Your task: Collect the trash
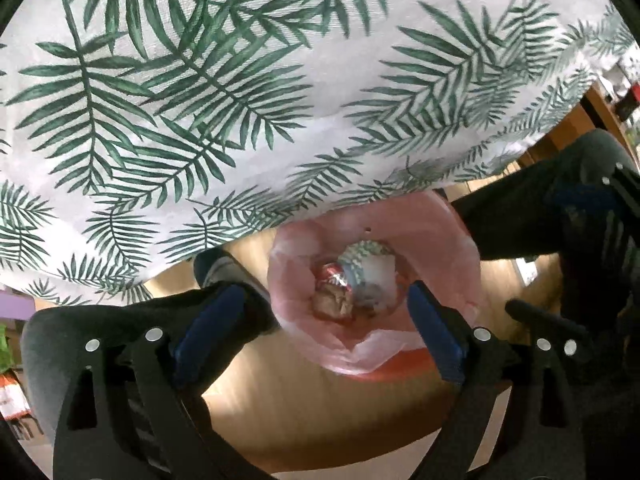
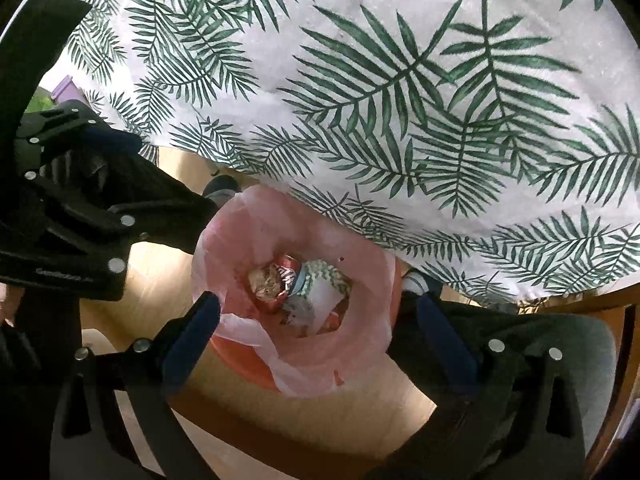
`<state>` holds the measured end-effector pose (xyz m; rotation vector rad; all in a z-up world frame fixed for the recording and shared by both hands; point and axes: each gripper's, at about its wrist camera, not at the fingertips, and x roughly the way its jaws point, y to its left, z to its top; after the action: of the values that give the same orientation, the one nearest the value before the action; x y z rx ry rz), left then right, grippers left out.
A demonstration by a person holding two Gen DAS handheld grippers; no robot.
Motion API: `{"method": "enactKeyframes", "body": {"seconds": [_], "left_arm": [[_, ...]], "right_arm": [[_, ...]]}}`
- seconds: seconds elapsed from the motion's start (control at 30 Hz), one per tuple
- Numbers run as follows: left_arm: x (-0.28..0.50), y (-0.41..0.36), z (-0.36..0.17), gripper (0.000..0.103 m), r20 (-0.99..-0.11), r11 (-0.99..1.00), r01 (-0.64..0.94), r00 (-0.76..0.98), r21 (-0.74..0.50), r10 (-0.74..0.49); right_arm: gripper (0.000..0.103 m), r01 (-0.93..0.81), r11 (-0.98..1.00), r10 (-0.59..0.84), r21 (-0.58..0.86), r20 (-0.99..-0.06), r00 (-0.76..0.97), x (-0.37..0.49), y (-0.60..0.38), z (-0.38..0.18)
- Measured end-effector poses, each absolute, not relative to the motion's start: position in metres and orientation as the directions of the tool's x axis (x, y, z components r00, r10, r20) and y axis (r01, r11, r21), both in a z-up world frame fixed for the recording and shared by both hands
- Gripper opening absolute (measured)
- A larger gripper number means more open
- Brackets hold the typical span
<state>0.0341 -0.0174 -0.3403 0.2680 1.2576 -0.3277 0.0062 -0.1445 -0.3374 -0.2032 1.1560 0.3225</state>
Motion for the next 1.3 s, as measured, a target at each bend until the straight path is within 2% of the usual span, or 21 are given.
{"method": "enactKeyframes", "body": {"seconds": [0.1, 0.53, 0.63, 1.3], "left_arm": [[0.026, -0.019, -0.34, 0.093, -0.959, 0.914, 0.405, 0.265, 0.015, -0.101], [0.012, -0.02, -0.338, 0.094, -0.95, 0.898, 0.436, 0.299, 0.055, -0.087], [0.011, -0.022, -0.338, 0.097, -0.946, 0.89, 0.449, 0.315, 0.081, -0.073], [0.014, -0.021, -0.337, 0.097, -0.948, 0.891, 0.446, 0.312, 0.083, -0.068]], "right_arm": [[0.098, -0.366, 0.931, 0.135, -0.011, -0.918, 0.372, 0.002, -0.144, -0.332], [0.098, -0.365, 0.931, 0.142, -0.02, -0.9, 0.412, -0.009, -0.15, -0.315], [0.098, -0.366, 0.93, 0.142, -0.02, -0.9, 0.411, -0.009, -0.15, -0.316], [0.098, -0.369, 0.93, 0.145, -0.007, -0.912, 0.385, -0.005, -0.15, -0.321]]}}
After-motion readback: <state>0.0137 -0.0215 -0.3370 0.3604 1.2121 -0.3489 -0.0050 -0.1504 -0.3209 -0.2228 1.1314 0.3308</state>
